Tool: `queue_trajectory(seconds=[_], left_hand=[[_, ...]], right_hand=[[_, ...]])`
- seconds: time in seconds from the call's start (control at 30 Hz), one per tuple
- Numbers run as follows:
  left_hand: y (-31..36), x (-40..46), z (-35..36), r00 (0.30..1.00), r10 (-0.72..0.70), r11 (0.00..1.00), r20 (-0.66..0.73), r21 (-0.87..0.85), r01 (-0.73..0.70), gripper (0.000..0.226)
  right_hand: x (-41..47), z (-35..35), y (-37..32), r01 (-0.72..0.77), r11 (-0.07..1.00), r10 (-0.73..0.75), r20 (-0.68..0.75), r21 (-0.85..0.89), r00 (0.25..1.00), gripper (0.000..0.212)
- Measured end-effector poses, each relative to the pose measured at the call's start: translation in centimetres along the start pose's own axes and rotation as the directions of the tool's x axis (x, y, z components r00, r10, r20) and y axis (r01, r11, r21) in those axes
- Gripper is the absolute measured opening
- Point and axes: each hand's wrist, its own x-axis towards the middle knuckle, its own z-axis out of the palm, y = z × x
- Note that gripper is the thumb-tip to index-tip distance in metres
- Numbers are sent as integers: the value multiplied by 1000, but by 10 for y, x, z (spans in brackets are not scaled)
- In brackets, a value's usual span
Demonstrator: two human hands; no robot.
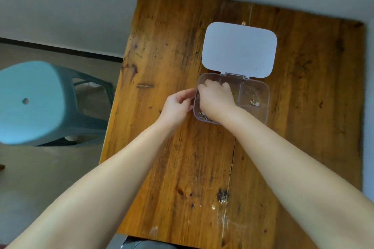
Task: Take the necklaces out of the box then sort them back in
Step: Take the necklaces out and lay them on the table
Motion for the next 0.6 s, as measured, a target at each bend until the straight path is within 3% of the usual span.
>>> queue_trajectory(seconds=[0.4,0.6], left_hand=[[4,-8,-2,998,-4,1000,55,0,4,42],[3,-11,-2,994,-9,1000,110,-25,11,42]], right_hand=[[-4,9,-3,-50,996,50,6,68,999,35],[-5,0,5,-29,960,38,-28,279,999,12]])
